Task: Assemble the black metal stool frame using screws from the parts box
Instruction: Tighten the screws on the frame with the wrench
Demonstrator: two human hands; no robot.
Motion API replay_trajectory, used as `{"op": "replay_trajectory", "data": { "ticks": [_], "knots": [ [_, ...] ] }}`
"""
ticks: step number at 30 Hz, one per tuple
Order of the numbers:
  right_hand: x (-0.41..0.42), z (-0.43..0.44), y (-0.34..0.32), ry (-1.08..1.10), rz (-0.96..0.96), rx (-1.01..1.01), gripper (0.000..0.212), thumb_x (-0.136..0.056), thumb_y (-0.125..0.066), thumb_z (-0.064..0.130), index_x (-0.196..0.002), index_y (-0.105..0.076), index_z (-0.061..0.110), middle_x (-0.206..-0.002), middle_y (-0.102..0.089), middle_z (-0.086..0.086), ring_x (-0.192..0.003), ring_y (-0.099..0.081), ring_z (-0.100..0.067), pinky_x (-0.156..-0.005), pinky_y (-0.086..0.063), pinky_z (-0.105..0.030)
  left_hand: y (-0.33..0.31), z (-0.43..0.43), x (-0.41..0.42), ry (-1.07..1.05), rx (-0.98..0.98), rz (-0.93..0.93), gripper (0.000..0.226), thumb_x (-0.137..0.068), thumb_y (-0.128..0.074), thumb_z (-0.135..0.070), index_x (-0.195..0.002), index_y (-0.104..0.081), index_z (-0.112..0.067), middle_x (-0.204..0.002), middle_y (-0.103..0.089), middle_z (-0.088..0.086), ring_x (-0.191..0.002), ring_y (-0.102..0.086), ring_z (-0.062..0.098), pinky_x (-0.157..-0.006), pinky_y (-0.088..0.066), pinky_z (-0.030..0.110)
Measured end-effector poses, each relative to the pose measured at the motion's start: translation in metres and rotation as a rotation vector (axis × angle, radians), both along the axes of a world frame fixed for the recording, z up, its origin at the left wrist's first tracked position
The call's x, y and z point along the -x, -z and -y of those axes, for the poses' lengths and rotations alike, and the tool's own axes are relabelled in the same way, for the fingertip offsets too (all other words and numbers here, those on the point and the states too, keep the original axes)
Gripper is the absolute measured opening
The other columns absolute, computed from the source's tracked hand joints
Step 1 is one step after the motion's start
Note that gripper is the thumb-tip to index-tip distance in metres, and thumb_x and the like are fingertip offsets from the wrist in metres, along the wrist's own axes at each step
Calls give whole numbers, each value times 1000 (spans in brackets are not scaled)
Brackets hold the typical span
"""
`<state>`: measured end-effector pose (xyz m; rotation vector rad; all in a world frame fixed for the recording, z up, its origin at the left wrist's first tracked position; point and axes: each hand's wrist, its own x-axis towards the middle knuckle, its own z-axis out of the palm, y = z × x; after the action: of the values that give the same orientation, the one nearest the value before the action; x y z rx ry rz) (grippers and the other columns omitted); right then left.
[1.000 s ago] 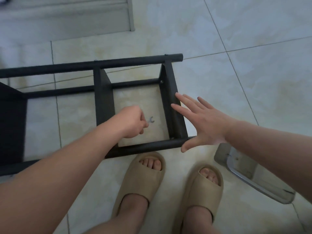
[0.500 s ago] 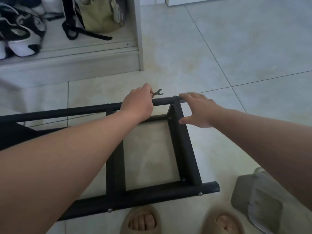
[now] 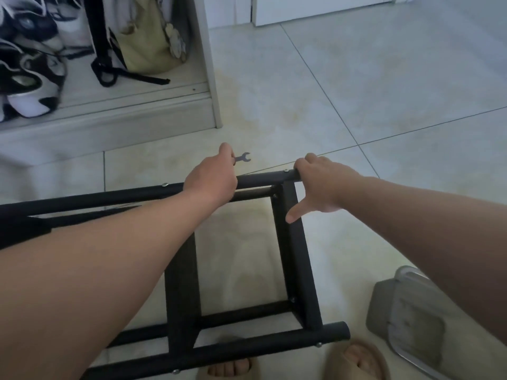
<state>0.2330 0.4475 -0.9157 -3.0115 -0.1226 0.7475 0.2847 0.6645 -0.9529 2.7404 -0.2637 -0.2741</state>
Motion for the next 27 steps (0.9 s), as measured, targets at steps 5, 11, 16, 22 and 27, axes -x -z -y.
{"op": "replay_trajectory", "data": {
  "ticks": [5, 11, 16, 22, 27],
  "knots": [
    [69, -5, -53, 44, 159, 30, 90, -59, -74, 82, -117, -42, 21, -105, -39, 6, -93, -40, -17, -71, -37, -33, -70, 7, 45, 106, -32, 28, 24, -91, -41, -2, -104, -35, -22, -78, -52, 6, -64, -51, 24, -50, -33, 34],
    [175, -30, -88, 129, 128, -90, 43, -85, -67, 63, -94, -44, 28, -93, -44, 8, -82, -53, -19, -68, -41, -34, -122, -7, 131, 221, -163, -135, 23, -91, -41, -2, -108, -36, -17, -85, -52, 2, -68, -51, 20, -53, -33, 34],
    [254, -64, -84, 154, 191, -131, 31, -92, -60, 50, -90, -43, 24, -91, -42, 6, -89, -61, -27, -66, -42, -35, -131, -29, 201, 175, -218, -223, 30, -92, -38, 1, -119, -39, -13, -98, -57, 7, -77, -54, 24, -61, -41, 37],
    [320, -77, -74, 168, 210, -83, 31, -91, -60, 49, -88, -47, 21, -85, -40, 8, -81, -61, -26, -60, -40, -33, -120, -37, 282, 86, -193, -131, 22, -95, -40, -3, -108, -31, -18, -78, -51, 4, -64, -50, 21, -49, -30, 33],
    [358, -99, -71, 163, 95, -83, 39, -87, -61, 45, -66, -34, 27, -74, -38, 9, -72, -51, -22, -54, -33, -32, -107, -58, 324, 134, -212, -96, 20, -95, -38, -3, -107, -32, -18, -71, -47, 3, -61, -46, 20, -48, -23, 33]
  ]
}}
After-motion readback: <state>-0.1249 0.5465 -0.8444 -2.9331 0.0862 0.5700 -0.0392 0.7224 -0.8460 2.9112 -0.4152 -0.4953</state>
